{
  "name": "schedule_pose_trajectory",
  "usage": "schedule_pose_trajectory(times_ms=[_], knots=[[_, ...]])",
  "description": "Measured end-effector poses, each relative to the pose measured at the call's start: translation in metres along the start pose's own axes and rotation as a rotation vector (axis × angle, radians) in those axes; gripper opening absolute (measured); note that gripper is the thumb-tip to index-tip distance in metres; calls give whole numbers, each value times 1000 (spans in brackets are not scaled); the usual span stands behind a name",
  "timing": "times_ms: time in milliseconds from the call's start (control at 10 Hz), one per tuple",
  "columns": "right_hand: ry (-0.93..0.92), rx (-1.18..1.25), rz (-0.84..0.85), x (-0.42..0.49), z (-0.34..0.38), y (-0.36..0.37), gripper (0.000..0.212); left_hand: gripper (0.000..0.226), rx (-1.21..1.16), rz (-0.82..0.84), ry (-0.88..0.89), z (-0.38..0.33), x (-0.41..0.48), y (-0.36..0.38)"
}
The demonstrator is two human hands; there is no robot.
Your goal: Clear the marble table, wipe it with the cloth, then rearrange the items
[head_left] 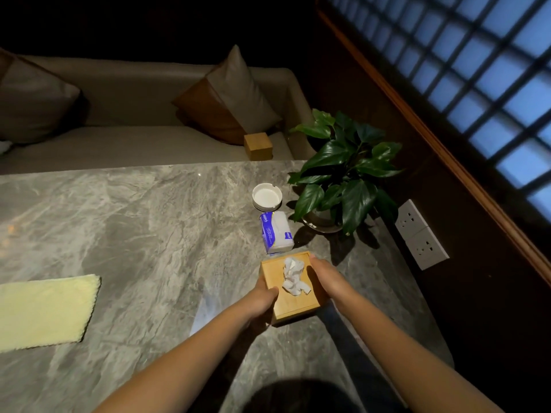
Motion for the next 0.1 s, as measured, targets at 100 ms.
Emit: schedule_pose_trajectory(times_ms=[100], knots=[[-32,-60,-13,-11,9,9,48,51,26,-65,72,-1,-12,-11]])
Point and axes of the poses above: each hand's wrist, its own x-axis towards the middle knuckle, its own y-axis out of the palm, z = x × y, the point moved 8 cm from there along x, towards the middle knuckle, and after that the axes turned 10 degrees about z, right-handed, at the moved point
